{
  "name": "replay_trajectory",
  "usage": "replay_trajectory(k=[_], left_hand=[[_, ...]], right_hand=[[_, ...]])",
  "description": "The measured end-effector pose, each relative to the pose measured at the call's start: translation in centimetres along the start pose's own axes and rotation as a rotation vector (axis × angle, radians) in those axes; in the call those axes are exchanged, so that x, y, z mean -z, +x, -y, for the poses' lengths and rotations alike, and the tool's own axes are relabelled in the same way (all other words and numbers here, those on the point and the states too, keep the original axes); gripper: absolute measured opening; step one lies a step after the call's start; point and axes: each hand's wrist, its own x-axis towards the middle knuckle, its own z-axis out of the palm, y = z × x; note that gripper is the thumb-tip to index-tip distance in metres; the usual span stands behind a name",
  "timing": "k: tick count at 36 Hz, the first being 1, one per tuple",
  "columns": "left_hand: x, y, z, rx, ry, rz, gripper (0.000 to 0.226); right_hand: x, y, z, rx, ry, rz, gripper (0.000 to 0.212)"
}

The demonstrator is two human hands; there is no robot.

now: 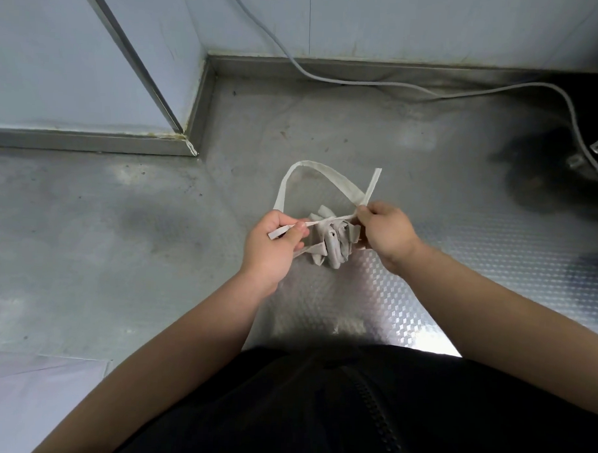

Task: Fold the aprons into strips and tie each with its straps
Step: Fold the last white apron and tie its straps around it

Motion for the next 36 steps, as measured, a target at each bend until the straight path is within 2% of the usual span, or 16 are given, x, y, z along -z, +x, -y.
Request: replay_trajectory(k=[3,7,9,11,14,20,23,25,29,33,36], left_hand=[[-0.6,0.2,-0.6,0.058,-0.077,0.028,0.019],[-1.1,0.5,-0.9,0.05,-0.089,0.073,0.02],[-1.3,0.6,-0.9,0.047,-0.1,0.053,0.022],[-1.4,0.8,-0.9,0.054,-0.099,0.035,0.021],[-1.4,0.9,-1.0,0.042,-0.068,0.031,0.018],[-1.5,0.9,-1.3,0.023,-0.069,0.052,0.017],[-1.1,1.0,-1.3,0.03,-0.121,0.04,0.018],[-1.0,1.0,-1.4,0.024,-0.127,0.047,0.018],[-1.2,0.9,-1.7,-0.004,-0.095,0.084,0.017],[-1.2,0.9,-1.7,-0.036,-0.056,0.12,0.016],[-1.5,0.6,-1.6,-0.032,-0.049,0.162,0.016]], right_hand=[[0.2,0.0,0.6,0.011,0.102,0.06,0.03],[0.2,-0.4,1.5,0.014,0.02,0.163,0.043],[0.2,-0.7,1.8,0.012,0.008,0.256,0.034],[0.2,-0.8,1.8,0.047,-0.045,0.352,0.016],[0.5,-0.6,1.5,0.148,-0.199,0.375,0.009],[0.6,-0.8,1.9,0.218,-0.335,0.309,0.025],[1.0,-0.9,1.8,0.105,-0.478,0.401,0.03],[1.3,-0.8,1.6,0.041,-0.475,0.443,0.034],[1.2,-0.5,1.7,0.05,-0.354,0.4,0.035],[1.0,0.0,1.5,0.166,-0.424,0.299,0.032],[0.8,0.2,1.3,0.233,-0.425,0.177,0.04]])
